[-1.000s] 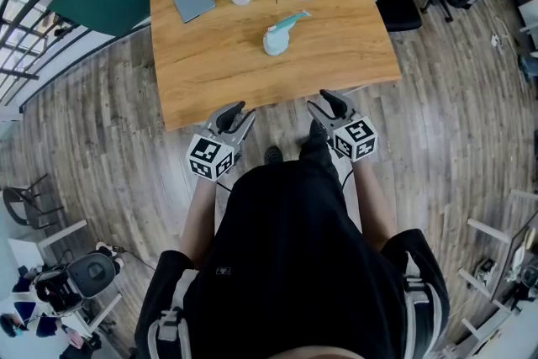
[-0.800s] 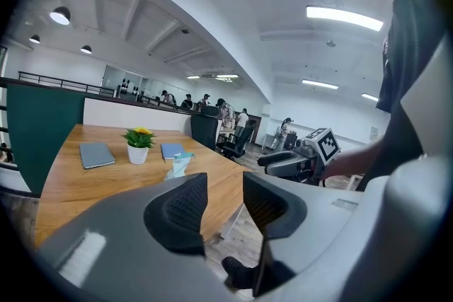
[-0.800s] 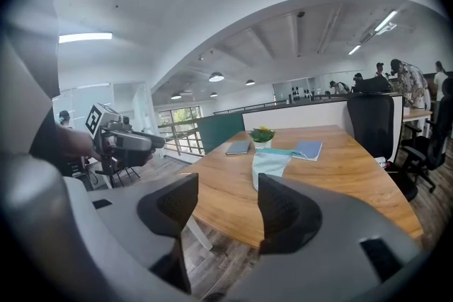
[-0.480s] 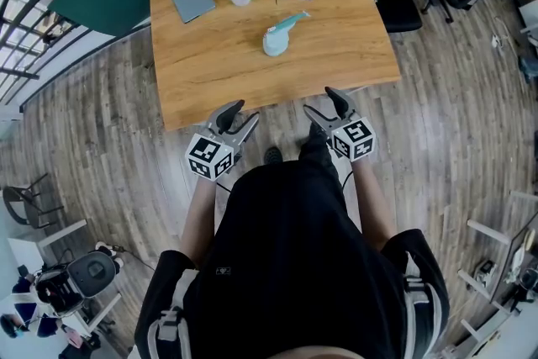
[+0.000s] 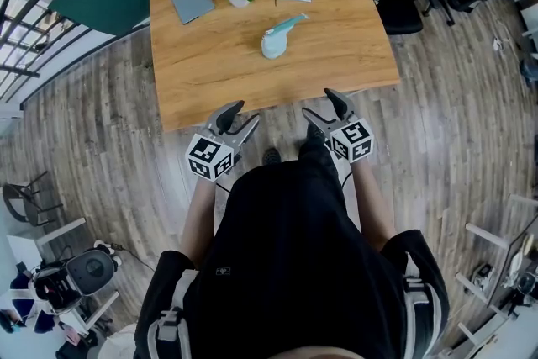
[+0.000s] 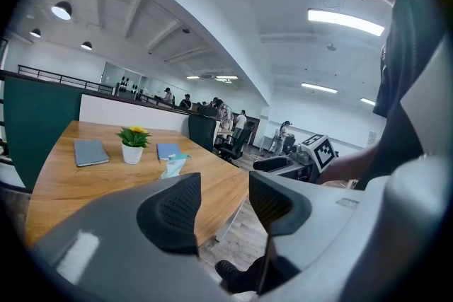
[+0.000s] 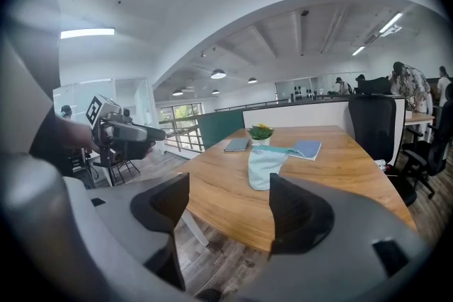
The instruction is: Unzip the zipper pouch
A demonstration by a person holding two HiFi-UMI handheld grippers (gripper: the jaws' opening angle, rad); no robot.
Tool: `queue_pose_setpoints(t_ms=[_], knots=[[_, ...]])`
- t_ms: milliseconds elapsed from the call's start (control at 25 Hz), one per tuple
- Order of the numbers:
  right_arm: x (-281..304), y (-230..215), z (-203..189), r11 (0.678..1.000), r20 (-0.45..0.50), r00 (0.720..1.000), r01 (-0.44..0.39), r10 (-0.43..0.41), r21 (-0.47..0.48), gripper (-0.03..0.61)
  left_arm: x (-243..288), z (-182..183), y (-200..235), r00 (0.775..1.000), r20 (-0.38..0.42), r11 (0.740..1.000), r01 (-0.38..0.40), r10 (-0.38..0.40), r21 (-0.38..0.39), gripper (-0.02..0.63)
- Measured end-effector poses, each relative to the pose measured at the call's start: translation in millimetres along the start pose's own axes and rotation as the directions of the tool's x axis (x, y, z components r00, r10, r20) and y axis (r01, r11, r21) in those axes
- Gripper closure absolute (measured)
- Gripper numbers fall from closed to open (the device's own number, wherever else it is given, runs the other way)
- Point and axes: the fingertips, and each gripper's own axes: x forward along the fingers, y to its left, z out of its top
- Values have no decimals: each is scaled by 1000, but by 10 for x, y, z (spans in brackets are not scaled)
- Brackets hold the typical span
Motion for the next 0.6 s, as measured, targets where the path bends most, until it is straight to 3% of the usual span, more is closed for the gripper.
queue_pose_setpoints(t_ms=[600], knots=[[29,-477,78,996,-32,996,-87,86,-21,239,454,177,-47,998,-4,997,-70,70,-22,421]])
